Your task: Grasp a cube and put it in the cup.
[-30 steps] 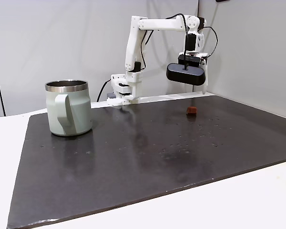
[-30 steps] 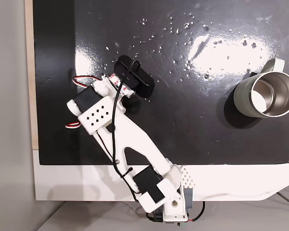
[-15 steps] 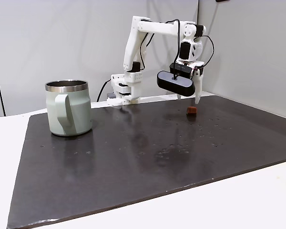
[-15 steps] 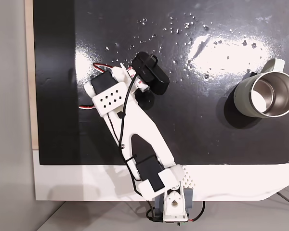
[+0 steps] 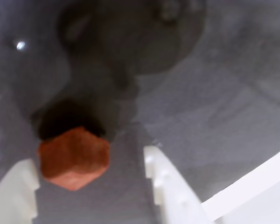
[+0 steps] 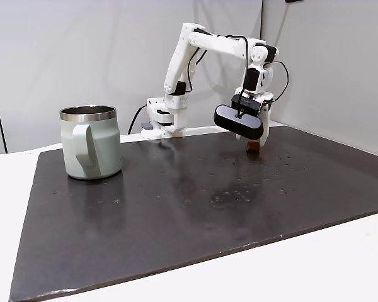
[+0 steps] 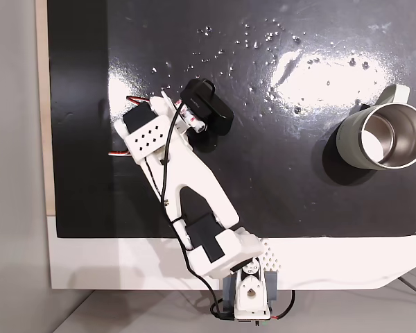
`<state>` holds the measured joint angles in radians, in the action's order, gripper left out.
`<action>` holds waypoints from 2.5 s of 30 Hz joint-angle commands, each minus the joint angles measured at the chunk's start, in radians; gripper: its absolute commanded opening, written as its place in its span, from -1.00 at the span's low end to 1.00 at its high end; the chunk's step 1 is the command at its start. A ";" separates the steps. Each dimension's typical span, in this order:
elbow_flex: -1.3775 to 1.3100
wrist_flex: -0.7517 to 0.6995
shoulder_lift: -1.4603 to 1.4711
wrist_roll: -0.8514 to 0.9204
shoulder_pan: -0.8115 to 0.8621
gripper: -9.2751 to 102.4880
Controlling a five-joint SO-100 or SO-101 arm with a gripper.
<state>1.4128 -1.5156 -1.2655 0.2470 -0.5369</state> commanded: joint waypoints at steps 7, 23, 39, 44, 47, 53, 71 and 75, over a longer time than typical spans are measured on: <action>-0.057 0.031 0.026 0.009 -0.014 -0.37; -0.069 0.051 0.081 0.029 -0.072 -0.37; -0.046 0.051 0.095 0.049 -0.087 -0.57; -0.043 0.051 0.098 0.049 -0.083 -0.67; -0.043 0.051 0.098 0.046 -0.080 -0.73; -0.046 0.046 0.086 0.044 -0.074 -0.74; -0.253 -0.115 -0.124 0.018 -0.026 -0.74; -0.314 -0.163 -0.178 0.017 -0.006 -0.74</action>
<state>1.1842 -1.6536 -1.3484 0.2730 -0.5630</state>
